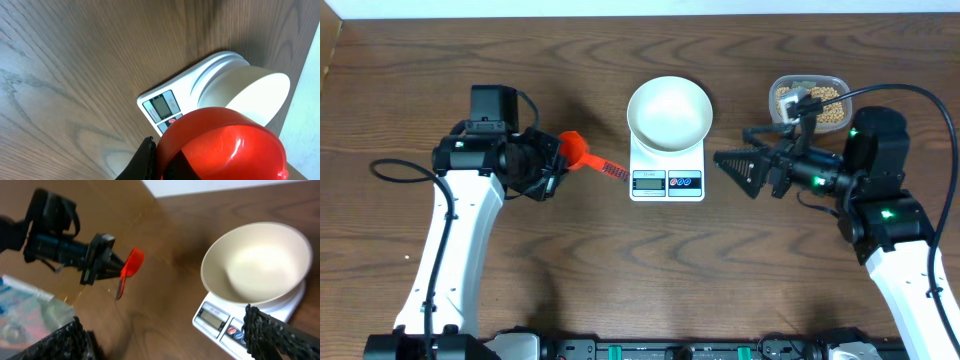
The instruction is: Scoop item into bowl and weigh 50g on scale
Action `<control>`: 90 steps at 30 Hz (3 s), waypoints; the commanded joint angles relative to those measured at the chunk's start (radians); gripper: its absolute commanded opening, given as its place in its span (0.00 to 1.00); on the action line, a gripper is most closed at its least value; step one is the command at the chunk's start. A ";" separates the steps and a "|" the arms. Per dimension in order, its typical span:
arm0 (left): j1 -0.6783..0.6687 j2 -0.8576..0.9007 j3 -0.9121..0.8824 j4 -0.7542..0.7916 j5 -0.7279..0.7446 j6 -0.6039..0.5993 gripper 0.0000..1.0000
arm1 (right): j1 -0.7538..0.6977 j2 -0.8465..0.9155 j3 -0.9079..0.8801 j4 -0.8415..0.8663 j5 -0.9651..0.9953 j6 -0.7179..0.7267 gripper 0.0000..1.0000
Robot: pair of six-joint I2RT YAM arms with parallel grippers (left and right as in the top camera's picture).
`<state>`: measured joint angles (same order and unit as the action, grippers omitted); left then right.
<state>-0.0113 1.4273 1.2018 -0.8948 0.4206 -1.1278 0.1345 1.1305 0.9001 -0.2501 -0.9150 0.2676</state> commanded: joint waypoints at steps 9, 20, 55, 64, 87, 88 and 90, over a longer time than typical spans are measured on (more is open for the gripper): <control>-0.071 -0.006 0.006 0.025 0.010 -0.094 0.07 | 0.103 0.001 0.024 -0.076 -0.010 -0.067 0.99; -0.126 -0.006 0.006 0.048 0.005 -0.135 0.07 | 0.138 0.004 0.019 -0.082 0.001 -0.016 0.99; -0.339 -0.006 0.006 0.048 -0.112 -0.486 0.07 | 0.352 0.167 0.019 0.060 0.304 0.435 0.56; -0.362 -0.006 0.006 0.044 -0.111 -0.486 0.07 | 0.352 0.186 0.019 0.099 0.264 0.435 0.49; -0.362 -0.006 0.006 0.036 -0.066 -0.486 0.07 | 0.371 0.186 0.019 0.104 0.247 0.461 0.22; -0.362 -0.006 0.006 0.036 -0.066 -0.485 0.07 | 0.371 0.186 0.019 0.104 0.247 0.461 0.21; -0.362 -0.006 0.006 0.035 -0.065 -0.485 0.07 | 0.371 0.186 0.019 0.104 0.247 0.461 0.17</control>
<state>-0.3702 1.4273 1.2022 -0.8539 0.3431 -1.6009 0.4980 1.3193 0.9028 -0.1482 -0.6582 0.7269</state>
